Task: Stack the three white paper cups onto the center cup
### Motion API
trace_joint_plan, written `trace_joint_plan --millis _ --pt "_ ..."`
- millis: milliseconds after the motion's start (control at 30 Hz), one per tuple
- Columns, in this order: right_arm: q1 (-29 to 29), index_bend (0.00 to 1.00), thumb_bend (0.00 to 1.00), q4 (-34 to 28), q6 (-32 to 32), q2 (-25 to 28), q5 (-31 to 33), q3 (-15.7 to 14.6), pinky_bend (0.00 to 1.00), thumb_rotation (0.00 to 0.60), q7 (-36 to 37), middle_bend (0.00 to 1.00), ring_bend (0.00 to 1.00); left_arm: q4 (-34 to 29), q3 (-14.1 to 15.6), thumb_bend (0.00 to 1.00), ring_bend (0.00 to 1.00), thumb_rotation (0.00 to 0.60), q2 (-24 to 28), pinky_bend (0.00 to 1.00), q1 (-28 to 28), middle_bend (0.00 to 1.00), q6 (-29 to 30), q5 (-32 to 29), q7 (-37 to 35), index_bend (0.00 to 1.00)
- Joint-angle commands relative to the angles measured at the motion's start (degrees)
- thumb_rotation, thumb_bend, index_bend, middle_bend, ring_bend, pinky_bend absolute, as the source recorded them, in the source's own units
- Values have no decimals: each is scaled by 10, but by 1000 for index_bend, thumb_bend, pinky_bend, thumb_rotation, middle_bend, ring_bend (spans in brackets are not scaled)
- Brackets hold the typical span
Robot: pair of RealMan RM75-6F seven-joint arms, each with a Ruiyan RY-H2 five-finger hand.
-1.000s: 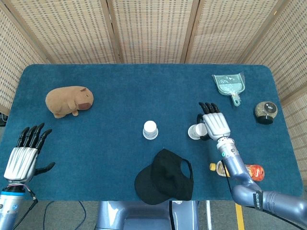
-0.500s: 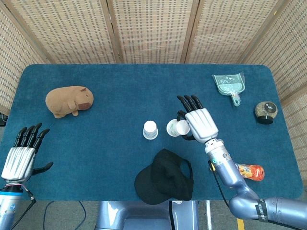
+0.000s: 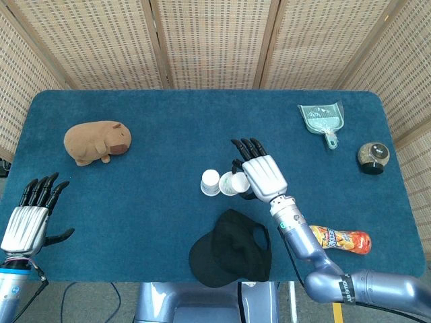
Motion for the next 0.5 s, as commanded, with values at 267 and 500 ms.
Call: trace_joint_plan --millis 267,500 --pt "21 533 202 36 -5 -40 7 0 0 600 1 130 0 1 -3 99 0 600 6 0 1 0 -7 -2 -12 112" --pt "38 533 202 70 -13 -68 13 9 0 600 5 132 0 2 -7 100 0 600 10 0 2 0 -9 -7 -24 112"
